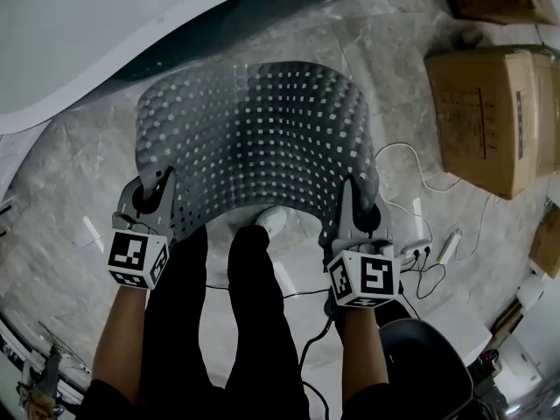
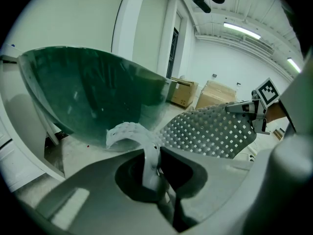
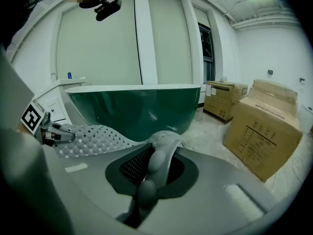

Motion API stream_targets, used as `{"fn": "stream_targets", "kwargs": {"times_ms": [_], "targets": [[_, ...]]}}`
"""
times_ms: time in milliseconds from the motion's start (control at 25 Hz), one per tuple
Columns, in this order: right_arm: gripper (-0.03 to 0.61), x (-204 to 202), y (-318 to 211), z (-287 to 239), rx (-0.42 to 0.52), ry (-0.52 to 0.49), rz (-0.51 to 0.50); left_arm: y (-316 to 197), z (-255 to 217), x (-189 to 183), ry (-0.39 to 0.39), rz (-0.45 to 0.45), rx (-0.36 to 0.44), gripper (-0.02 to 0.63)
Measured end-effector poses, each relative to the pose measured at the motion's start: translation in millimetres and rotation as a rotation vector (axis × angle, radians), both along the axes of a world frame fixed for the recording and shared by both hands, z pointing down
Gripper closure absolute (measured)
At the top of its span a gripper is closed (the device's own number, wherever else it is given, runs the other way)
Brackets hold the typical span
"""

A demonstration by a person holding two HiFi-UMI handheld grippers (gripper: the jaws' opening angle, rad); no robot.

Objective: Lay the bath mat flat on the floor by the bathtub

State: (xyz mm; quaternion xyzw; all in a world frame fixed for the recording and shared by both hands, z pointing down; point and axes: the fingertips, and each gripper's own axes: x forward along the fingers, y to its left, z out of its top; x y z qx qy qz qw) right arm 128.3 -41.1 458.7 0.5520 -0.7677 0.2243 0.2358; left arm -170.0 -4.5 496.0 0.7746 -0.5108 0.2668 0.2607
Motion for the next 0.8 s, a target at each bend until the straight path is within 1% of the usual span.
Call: {"fn": "stream_targets", "kwargs": {"times_ms": [160, 480, 680, 800], "targets": [[0.531, 2.2, -4.2, 24.9, -0.001, 0.009, -0.012, -3.2, 26.7, 0.7, -0.012, 0.015, 0.003, 0.597], [0.531, 3.2, -4.7, 57.7, 0.011, 0.014, -0.019, -2.1, 59.2, -9.2, -0.034, 0.036, 0.02, 0.597], [0.531, -5.0, -13.8, 109.8, 0.014, 0.015, -0.047, -10.4, 111.4, -14.5, -0.041, 0.042, 0.024, 0.597], [0.531, -5.3, -19.4, 131.2, 0.018, 0.014, -0.054, -12.7, 132.5, -14.1, -0.038, 0.048, 0.026, 0.597]]}}
